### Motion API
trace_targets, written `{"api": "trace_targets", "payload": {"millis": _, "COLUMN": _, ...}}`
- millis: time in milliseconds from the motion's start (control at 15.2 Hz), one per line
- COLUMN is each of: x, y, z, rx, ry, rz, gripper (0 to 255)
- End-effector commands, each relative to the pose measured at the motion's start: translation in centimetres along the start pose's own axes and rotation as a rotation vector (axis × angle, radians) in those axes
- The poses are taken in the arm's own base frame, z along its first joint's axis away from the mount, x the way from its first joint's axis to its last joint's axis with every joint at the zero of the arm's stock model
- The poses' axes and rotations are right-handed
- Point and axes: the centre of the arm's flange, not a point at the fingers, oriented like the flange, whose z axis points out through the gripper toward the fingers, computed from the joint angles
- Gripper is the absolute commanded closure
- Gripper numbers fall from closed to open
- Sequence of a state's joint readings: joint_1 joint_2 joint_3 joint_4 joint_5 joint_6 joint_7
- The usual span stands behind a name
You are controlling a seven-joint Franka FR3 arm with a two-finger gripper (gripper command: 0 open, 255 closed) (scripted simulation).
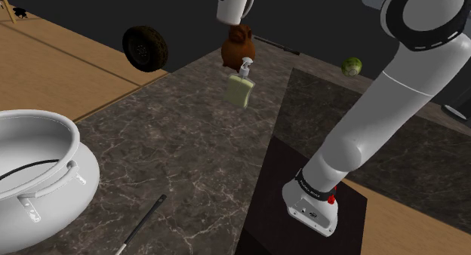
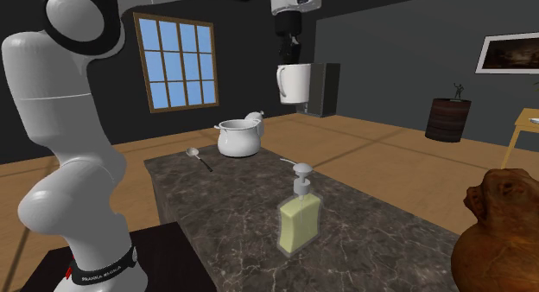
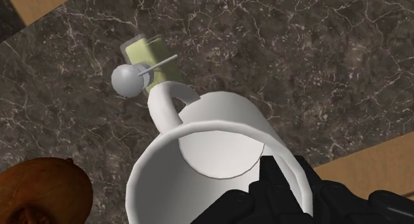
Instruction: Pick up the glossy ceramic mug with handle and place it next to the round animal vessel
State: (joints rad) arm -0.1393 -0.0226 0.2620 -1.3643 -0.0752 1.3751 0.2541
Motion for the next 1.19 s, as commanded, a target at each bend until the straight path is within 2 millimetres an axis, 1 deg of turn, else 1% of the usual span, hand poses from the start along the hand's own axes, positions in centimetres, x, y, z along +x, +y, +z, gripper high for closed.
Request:
{"api": "trace_targets", "payload": {"millis": 0, "x": -0.3, "y": 2.6, "z": 0.3, "rx": 0.001, "ry": 0.000, "rz": -0.001, "gripper": 255}}
{"api": "trace_targets", "payload": {"millis": 1122, "x": 0.4, "y": 25.0, "z": 1.9, "rx": 0.001, "ry": 0.000, "rz": -0.001, "gripper": 255}}
